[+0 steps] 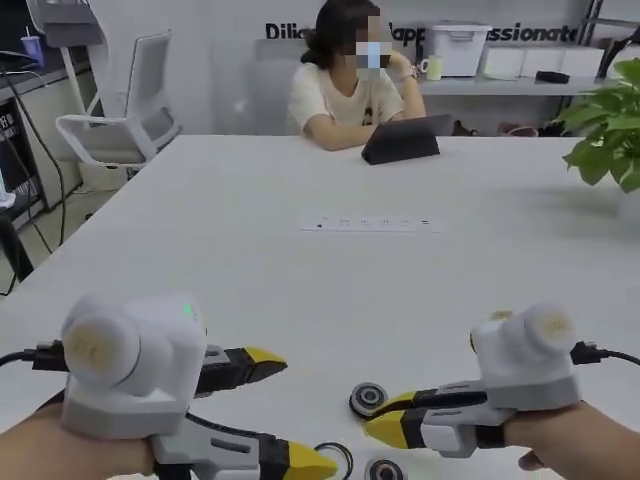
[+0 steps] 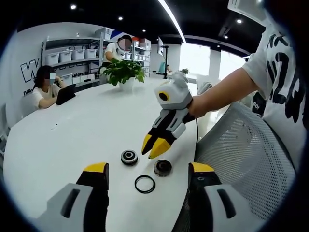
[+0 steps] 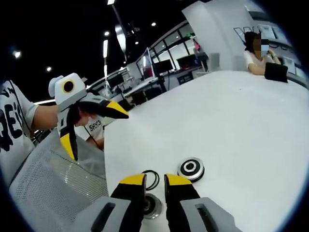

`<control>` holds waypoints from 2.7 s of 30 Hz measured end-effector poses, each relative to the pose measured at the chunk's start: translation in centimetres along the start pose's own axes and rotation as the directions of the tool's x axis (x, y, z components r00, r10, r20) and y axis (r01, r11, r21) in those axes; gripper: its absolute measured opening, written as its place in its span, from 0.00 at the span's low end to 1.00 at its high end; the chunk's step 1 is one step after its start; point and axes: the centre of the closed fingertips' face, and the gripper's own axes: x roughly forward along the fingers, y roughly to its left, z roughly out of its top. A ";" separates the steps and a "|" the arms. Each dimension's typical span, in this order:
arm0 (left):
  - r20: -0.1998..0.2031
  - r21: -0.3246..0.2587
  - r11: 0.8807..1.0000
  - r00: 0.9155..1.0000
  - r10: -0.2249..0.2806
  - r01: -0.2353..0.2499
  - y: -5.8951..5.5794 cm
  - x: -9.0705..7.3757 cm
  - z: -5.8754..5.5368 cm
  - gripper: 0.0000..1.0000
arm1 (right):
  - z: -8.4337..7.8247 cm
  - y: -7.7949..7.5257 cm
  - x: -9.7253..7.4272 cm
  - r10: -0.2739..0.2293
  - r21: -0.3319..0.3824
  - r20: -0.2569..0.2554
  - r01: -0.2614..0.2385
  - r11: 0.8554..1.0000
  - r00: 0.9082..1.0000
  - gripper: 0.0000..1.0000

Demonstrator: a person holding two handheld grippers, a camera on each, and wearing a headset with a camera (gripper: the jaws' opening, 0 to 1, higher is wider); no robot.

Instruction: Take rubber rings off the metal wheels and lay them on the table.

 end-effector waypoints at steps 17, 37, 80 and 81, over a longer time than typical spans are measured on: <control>-0.025 0.010 1.000 1.000 -0.009 0.009 1.8 2.0 0.3 0.61 | 0.2 -2.3 -1.7 -0.078 -0.009 0.030 0.078 0.997 0.997 0.18; -0.066 0.002 1.000 0.998 -0.022 0.022 3.4 5.0 -0.8 0.53 | -0.7 -4.2 -2.0 -0.140 -0.029 0.026 0.141 0.990 0.990 0.25; -0.164 0.023 0.999 0.986 -0.044 0.049 4.3 11.8 -2.6 0.21 | -2.4 -4.9 -1.1 -0.126 -0.027 -0.007 0.125 0.992 0.992 0.27; -0.168 0.027 0.998 0.985 -0.046 0.051 4.3 11.9 -2.7 0.21 | -2.5 -4.9 -1.1 -0.125 -0.026 -0.007 0.125 0.992 0.992 0.27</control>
